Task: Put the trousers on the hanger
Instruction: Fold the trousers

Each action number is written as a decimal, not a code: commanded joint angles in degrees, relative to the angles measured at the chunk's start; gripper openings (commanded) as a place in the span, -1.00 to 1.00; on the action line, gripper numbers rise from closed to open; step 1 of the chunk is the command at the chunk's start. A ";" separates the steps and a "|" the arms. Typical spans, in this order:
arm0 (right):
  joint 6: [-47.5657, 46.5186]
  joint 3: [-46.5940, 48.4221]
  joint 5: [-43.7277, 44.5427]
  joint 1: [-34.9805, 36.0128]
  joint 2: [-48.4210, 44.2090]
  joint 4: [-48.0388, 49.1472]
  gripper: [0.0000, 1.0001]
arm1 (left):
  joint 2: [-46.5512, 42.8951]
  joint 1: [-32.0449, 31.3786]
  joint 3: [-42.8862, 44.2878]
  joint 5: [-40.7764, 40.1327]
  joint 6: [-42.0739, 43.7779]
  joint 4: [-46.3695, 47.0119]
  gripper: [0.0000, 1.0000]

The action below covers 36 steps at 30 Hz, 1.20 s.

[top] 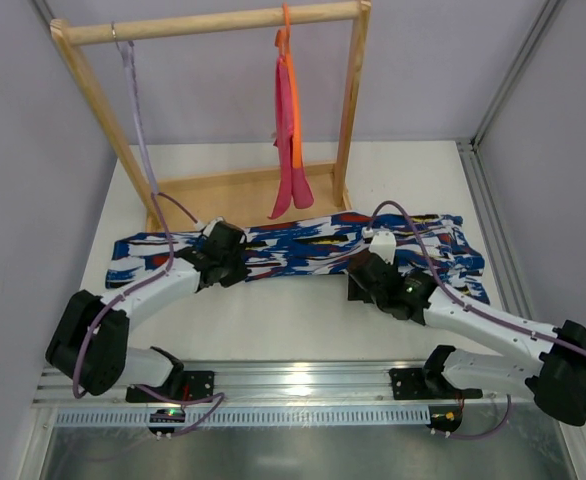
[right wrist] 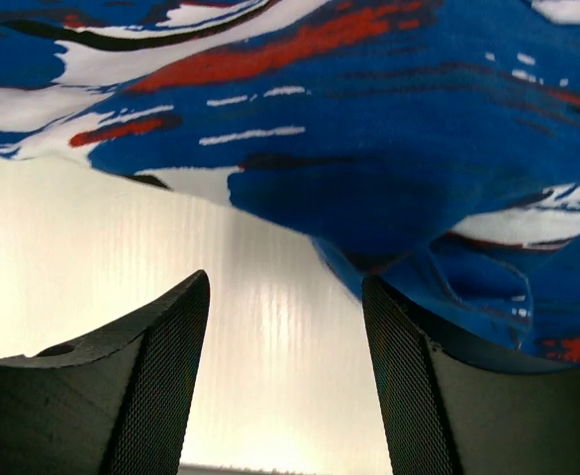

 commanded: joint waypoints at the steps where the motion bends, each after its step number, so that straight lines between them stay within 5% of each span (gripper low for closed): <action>1: -5.42 -2.40 8.78 1.43 3.48 9.13 0.31 | 3.06 -0.13 2.96 -1.94 0.02 2.64 -0.99; 13: -1.66 3.55 16.54 1.61 21.94 5.11 0.31 | 8.61 -0.13 1.29 -3.61 -2.53 5.45 -0.99; 16: 0.37 7.77 17.07 1.70 27.13 -1.04 -0.18 | 9.14 -0.13 1.12 -3.96 -2.71 5.72 -1.00; 17: 1.76 9.35 16.64 1.61 27.57 -2.71 -0.50 | 9.40 -0.13 1.20 -4.31 -2.62 5.63 -1.00; 20: 2.04 11.82 15.06 1.70 25.30 -10.52 -0.90 | 10.10 -0.13 1.64 -5.46 -2.27 4.75 -0.99; 28: -3.04 16.75 0.49 0.48 7.83 -18.02 -0.92 | 13.18 -0.13 1.99 -5.99 -2.18 4.31 -0.99; 36: -9.12 16.66 -16.06 -4.71 2.53 -16.96 -0.92 | 7.92 -0.13 2.34 -4.24 0.45 3.87 -0.89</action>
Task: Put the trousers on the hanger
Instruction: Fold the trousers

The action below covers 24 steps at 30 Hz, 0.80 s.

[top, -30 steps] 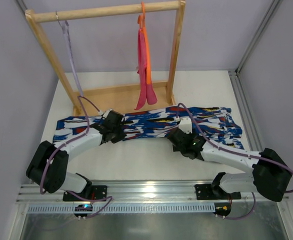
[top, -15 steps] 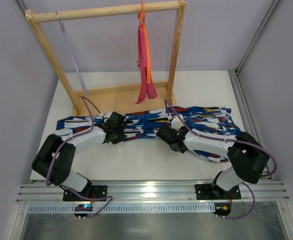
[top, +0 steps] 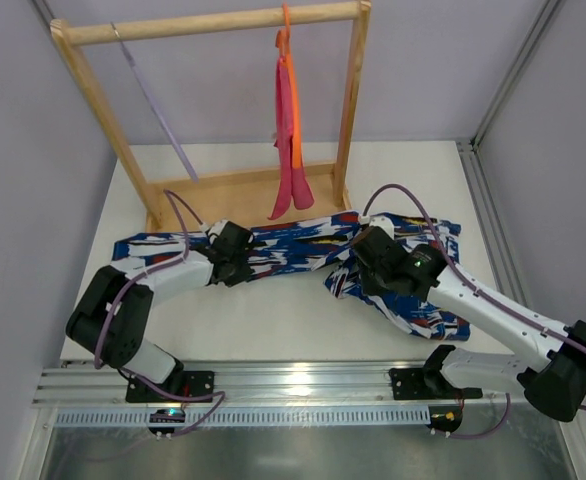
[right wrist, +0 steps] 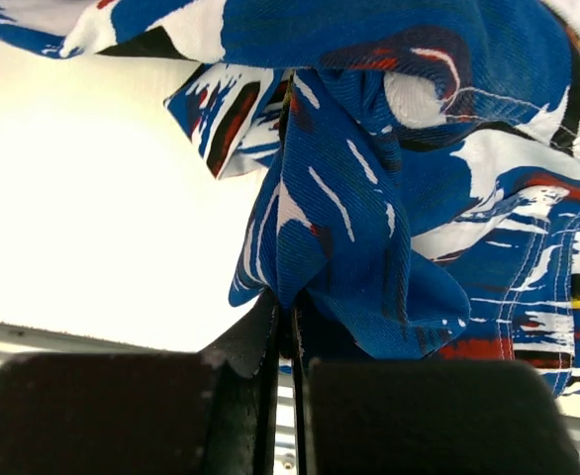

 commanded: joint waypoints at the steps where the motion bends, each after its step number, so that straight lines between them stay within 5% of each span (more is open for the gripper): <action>1: -3.20 0.66 -8.62 -2.77 -2.36 0.37 -0.92 | -4.39 -0.13 0.77 0.14 2.44 -0.56 -0.84; 5: -3.11 -1.71 -17.58 -8.04 -5.97 4.57 -0.92 | -11.51 -4.33 2.53 -0.02 7.70 -2.94 -0.42; 10: -2.41 -2.15 -17.78 -9.89 -7.47 4.77 -0.92 | -19.07 -10.84 2.18 2.16 11.05 -1.02 0.00; 17: -1.18 -3.91 -16.90 -9.89 -10.10 4.94 -0.92 | -14.88 -20.94 0.68 7.00 10.71 11.46 0.20; 24: -0.83 -6.19 -16.63 -9.90 -12.56 5.82 -0.92 | -2.13 -29.56 7.45 -2.81 13.08 15.68 0.25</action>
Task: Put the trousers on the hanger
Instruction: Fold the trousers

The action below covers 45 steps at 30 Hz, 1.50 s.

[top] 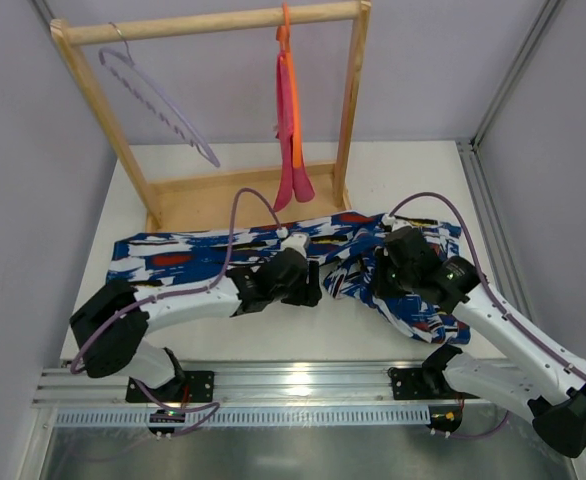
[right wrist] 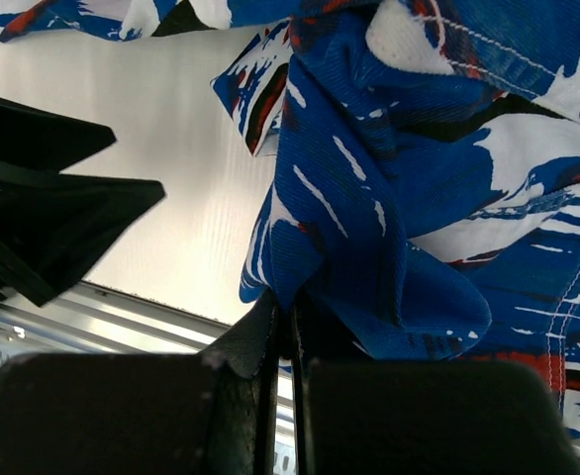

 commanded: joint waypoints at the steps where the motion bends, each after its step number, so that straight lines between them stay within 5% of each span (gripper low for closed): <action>1: 1.14 -1.28 -0.88 -0.21 -2.18 3.09 -0.93 | 3.27 -4.00 4.67 -7.47 3.15 6.74 0.28; 14: 1.23 -3.74 -0.79 -0.13 -6.31 3.62 -0.92 | 20.15 -6.38 14.26 -13.02 -2.46 5.70 0.38; 23: 2.20 -4.62 0.27 -0.13 -8.16 3.35 -0.92 | 24.38 -6.82 17.24 -15.74 -4.57 4.04 0.17; 28: 4.21 -5.24 0.53 -0.13 -8.51 3.88 -0.85 | 24.21 -7.43 17.78 -16.62 -5.01 1.14 -0.85; 29: 4.39 -5.15 0.88 -0.21 -8.51 3.97 -0.81 | 23.94 -7.52 17.95 -16.45 -5.53 -0.09 -0.98; 35: 7.11 -1.55 4.83 -0.13 -5.53 3.44 -0.20 | 16.39 -7.70 17.07 -15.48 -9.58 -11.59 -1.00; 39: 10.97 3.01 8.16 -0.21 -2.10 3.00 -0.02 | 10.69 -7.70 16.64 -17.06 -13.17 -20.74 -1.00; 45: 24.83 4.87 22.14 -4.07 1.94 -5.68 0.23 | 4.78 -7.70 9.61 -16.19 -14.68 -18.12 -0.99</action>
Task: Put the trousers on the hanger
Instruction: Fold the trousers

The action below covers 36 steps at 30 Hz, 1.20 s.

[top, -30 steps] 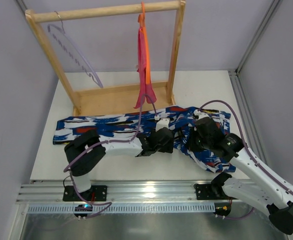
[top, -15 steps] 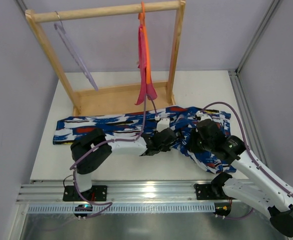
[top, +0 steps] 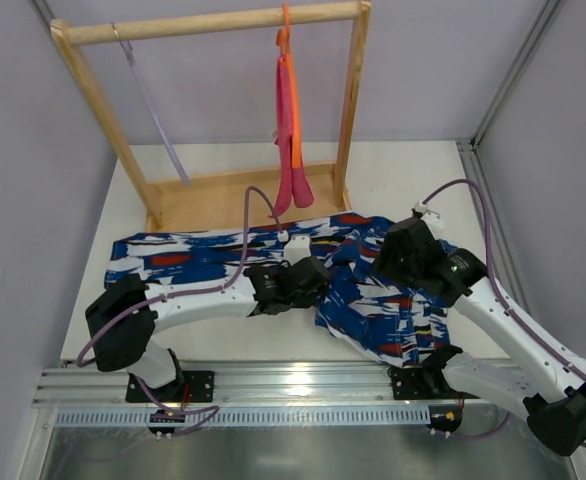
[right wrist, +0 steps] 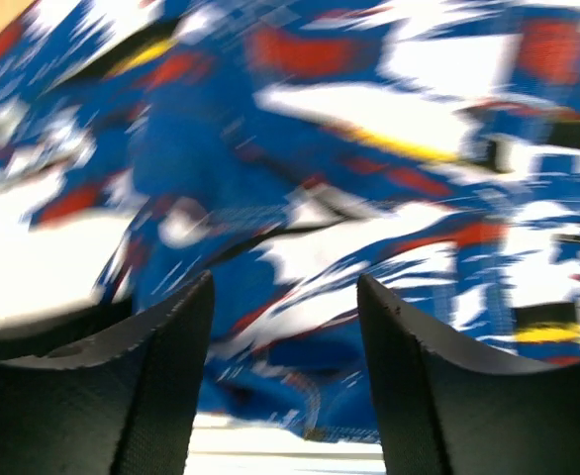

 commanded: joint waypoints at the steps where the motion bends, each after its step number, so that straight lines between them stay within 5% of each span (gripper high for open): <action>1: 11.86 1.53 11.67 -4.34 2.21 -7.83 0.26 | -2.41 -0.24 -2.42 -1.06 -1.81 -2.01 -1.00; 10: 18.30 -8.32 15.73 -24.90 5.29 -3.75 0.27 | -2.06 -0.24 -4.62 2.81 -1.81 1.69 -0.99; 16: -7.79 -10.17 -3.66 -42.97 10.36 23.22 0.30 | -3.64 -0.24 -5.23 3.42 -1.45 2.21 -0.99; 19: -12.99 -6.40 -8.25 -49.24 17.73 23.70 0.32 | -3.55 -0.24 -5.14 4.04 -1.54 2.91 -0.99; 29: -16.86 -2.79 -16.97 -53.66 28.83 29.50 0.47 | -2.32 -0.24 -6.20 5.62 -1.98 6.43 -1.00; 36: -18.62 2.22 -10.55 -53.92 37.54 27.39 0.01 | -3.64 -0.24 -5.85 4.74 -1.19 4.67 -0.99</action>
